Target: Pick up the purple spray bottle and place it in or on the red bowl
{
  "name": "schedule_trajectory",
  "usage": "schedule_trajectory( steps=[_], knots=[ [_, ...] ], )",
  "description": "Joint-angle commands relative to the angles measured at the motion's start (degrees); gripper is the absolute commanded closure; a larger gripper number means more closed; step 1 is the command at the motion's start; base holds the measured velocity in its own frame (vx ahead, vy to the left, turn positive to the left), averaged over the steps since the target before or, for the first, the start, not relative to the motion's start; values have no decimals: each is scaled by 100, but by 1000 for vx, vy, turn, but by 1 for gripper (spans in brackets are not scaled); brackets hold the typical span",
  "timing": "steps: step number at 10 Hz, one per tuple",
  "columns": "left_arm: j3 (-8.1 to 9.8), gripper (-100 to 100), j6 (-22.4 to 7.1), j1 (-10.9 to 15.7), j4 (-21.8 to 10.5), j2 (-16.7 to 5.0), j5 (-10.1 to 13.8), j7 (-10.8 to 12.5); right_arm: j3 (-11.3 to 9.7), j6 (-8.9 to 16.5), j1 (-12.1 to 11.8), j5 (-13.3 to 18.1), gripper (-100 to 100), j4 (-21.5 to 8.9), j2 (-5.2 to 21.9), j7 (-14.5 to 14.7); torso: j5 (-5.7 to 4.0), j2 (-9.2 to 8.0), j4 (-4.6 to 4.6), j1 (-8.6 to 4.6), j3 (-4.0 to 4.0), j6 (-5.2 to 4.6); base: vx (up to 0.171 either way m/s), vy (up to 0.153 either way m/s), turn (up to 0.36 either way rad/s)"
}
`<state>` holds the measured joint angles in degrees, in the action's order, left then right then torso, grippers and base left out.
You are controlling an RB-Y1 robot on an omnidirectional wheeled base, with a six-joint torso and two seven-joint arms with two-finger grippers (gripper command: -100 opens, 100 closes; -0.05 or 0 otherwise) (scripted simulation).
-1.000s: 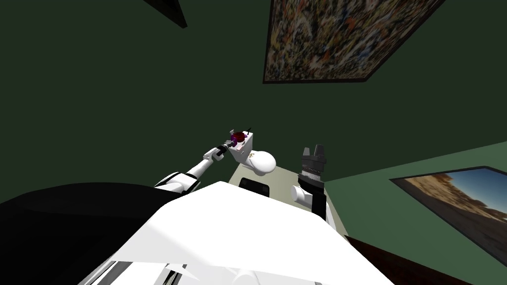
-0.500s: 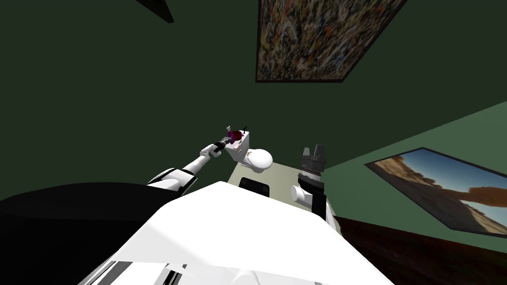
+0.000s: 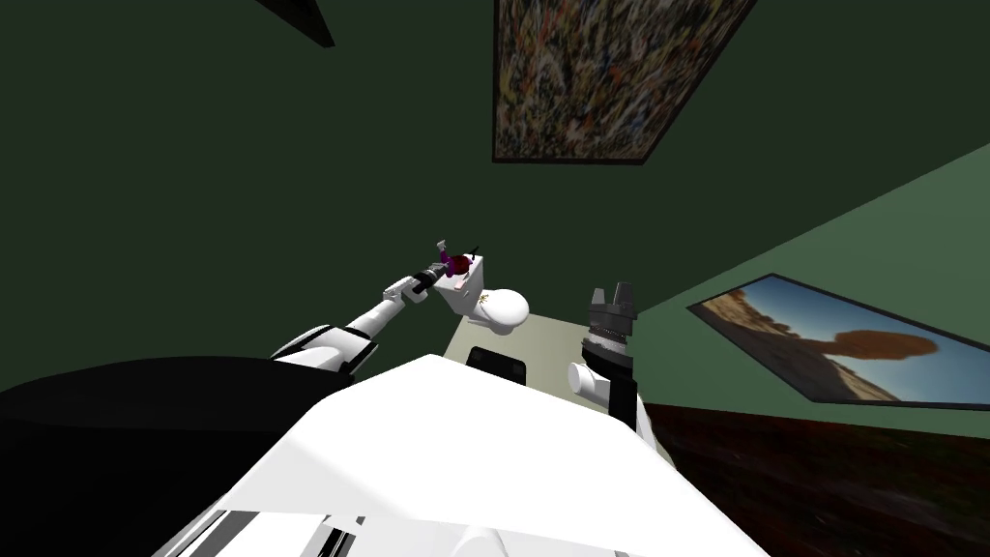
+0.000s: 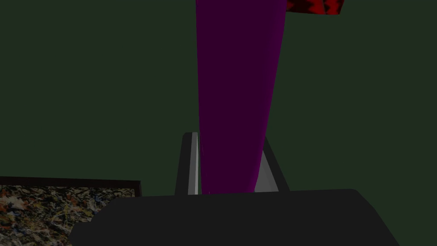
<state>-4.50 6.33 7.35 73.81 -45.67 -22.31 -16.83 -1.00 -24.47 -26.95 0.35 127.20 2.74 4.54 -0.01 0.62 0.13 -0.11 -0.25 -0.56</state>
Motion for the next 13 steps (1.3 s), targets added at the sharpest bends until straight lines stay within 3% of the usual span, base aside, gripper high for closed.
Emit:
schedule_trajectory(
  steps=[1, 9, 13],
  knots=[
    [-13, 100, 0, 97, -79, -70, 26, 72, 0, 0, 0, 0, 0, 0, 0, 0, 0, 0, 0, 0, 0, 0, -37, -22, -106],
    [-13, 100, 0, 97, -79, -70, 26, 72, 0, 0, -1, 0, 0, 0, 0, 0, 0, 19, -9, 5, -13, 15, -9, 5, 4],
    [12, 100, 82, -61, -210, -110, 5, 149, 0, 0, 2, 0, 0, 0, 0, 0, -2, -50, 1, -3, 24, 19, -152, -16, -75]
  ],
)
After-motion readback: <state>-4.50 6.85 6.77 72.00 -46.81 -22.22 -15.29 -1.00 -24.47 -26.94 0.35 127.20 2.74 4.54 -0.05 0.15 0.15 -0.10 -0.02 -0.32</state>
